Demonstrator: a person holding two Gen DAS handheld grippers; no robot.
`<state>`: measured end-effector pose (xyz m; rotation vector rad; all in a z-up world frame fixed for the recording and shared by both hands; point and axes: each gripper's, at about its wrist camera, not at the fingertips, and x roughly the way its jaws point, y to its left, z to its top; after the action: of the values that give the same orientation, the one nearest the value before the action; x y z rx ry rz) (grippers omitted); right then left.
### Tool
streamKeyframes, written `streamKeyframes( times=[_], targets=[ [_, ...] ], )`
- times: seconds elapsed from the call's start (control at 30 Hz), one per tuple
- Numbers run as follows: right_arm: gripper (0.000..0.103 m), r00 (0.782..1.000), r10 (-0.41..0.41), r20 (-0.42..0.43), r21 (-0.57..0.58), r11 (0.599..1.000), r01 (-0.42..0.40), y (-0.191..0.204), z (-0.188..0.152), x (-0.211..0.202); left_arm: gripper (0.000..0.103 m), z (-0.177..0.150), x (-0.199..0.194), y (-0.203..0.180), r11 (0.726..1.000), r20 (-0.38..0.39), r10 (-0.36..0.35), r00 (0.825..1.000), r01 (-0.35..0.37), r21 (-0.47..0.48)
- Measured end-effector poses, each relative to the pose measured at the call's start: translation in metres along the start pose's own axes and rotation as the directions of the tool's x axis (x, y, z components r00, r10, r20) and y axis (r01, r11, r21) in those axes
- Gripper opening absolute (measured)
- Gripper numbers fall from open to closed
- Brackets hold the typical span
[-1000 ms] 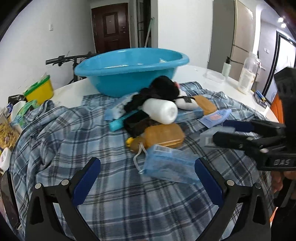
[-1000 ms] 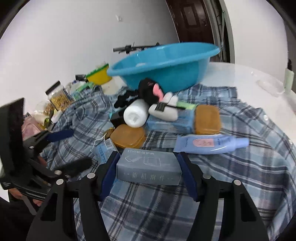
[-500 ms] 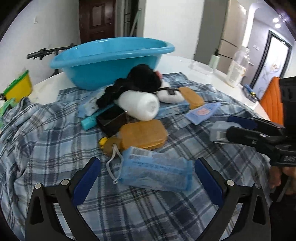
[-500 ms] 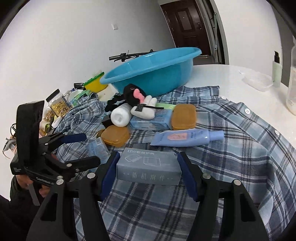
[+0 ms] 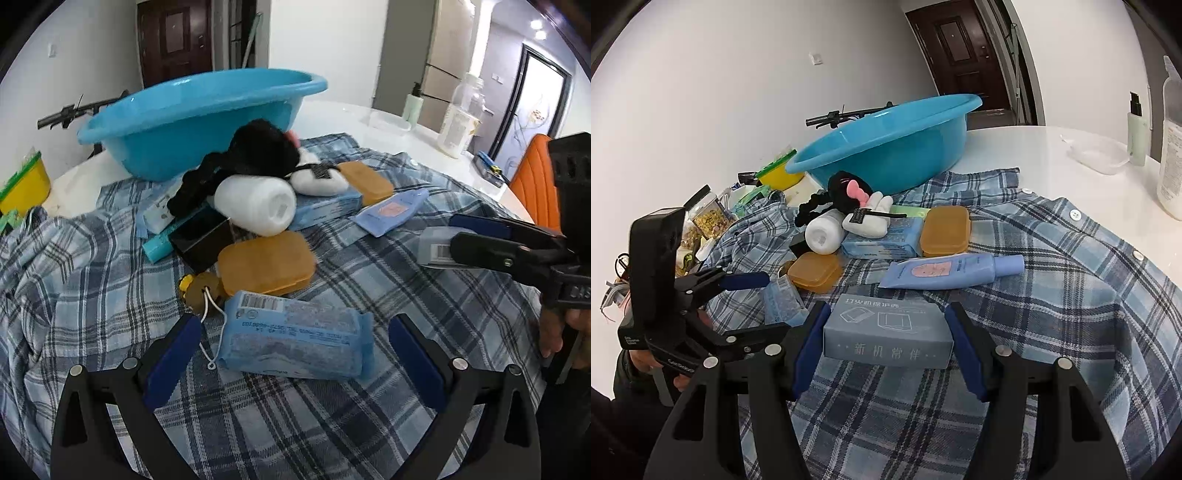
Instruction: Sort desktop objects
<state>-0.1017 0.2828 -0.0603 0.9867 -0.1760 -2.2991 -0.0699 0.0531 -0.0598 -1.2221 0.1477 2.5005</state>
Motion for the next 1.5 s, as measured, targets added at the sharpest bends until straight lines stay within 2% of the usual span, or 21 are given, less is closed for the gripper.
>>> streamKeyframes(
  times=[0.23, 0.3, 0.33, 0.43, 0.57, 0.8, 0.97, 1.17, 1.5],
  targets=[
    [0.063, 1.000, -0.001, 0.003, 0.003, 1.000, 0.001, 0.000, 0.000, -0.002, 0.103, -0.002, 0.014, -0.003, 1.000, -0.035, 0.001, 0.999, 0.000, 0.021],
    [0.063, 1.000, -0.001, 0.004, 0.003, 1.000, 0.001, 0.000, 0.000, -0.002, 0.095, -0.002, 0.018, -0.002, 1.000, -0.045, -0.004, 0.999, 0.005, 0.015],
    [0.063, 1.000, -0.002, 0.004, 0.003, 1.000, 0.002, 0.000, 0.000, -0.002, 0.086, -0.002, 0.019, -0.001, 1.000, -0.048, -0.001, 0.999, 0.002, 0.015],
    [0.063, 1.000, -0.003, 0.004, 0.003, 1.000, 0.003, 0.000, 0.000, -0.002, 0.080, -0.002, 0.017, 0.000, 1.000, -0.041, -0.008, 0.999, 0.008, 0.011],
    [0.063, 1.000, -0.006, 0.004, 0.006, 1.000, 0.006, -0.001, 0.000, -0.002, 0.079, -0.001, 0.010, 0.002, 1.000, -0.031, -0.012, 0.999, 0.012, -0.005],
    [0.063, 1.000, -0.019, 0.007, 0.007, 1.000, 0.019, -0.001, -0.001, -0.004, 0.079, -0.002, -0.018, -0.006, 1.000, 0.020, -0.006, 1.000, 0.006, 0.019],
    [0.063, 0.999, -0.028, 0.020, 0.004, 1.000, 0.028, 0.002, 0.001, -0.009, 0.079, -0.001, -0.044, -0.002, 1.000, 0.076, -0.016, 0.997, 0.017, -0.007],
    [0.063, 0.999, -0.035, 0.026, 0.001, 0.999, 0.035, 0.005, 0.004, -0.012, 0.079, 0.014, -0.080, 0.014, 0.994, 0.173, -0.061, 0.983, 0.075, -0.076],
    [0.063, 0.999, -0.035, 0.028, -0.008, 0.999, 0.036, 0.012, 0.007, -0.010, 0.079, 0.037, -0.106, 0.034, 0.979, 0.243, -0.141, 0.960, 0.172, -0.110]
  ],
)
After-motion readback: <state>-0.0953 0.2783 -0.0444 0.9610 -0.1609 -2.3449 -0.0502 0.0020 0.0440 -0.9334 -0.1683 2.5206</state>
